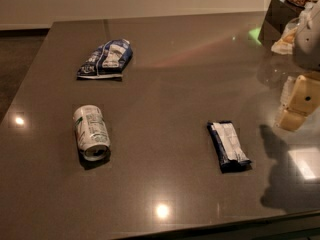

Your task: Place 7up can upright

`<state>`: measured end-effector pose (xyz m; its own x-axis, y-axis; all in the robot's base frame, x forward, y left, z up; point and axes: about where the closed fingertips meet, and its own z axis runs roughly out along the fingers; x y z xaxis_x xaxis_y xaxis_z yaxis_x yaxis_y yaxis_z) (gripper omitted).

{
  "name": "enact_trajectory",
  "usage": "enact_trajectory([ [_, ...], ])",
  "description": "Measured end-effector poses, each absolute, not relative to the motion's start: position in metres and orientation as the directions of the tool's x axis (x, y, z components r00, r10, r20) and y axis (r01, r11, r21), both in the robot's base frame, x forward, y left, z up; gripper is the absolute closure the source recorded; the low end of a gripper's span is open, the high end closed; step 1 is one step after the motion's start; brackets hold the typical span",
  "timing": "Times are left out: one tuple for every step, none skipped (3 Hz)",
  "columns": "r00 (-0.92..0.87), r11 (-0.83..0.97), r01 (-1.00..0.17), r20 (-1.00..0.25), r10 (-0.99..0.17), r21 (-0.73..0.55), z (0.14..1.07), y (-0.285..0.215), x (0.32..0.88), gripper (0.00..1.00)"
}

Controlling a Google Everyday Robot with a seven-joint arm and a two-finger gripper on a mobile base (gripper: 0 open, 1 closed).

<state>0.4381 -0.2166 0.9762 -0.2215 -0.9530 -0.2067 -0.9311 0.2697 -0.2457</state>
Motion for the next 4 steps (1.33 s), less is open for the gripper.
enact_trajectory([
  [-0.221,0.270,-0.931,-0.207,-0.953,-0.246,0.976,-0.217,0.438,0.00],
  [-0.177,0.229,-0.942,-0.216,-0.960,-0.246,0.980,-0.204,0.448,0.00],
  [-0.079,0.137,-0.959,-0.229,-0.970,-0.249,0.980,-0.175,0.463,0.00],
  [0.079,-0.016,-0.968,-0.246,-0.966,-0.250,0.969,-0.130,0.482,0.00],
])
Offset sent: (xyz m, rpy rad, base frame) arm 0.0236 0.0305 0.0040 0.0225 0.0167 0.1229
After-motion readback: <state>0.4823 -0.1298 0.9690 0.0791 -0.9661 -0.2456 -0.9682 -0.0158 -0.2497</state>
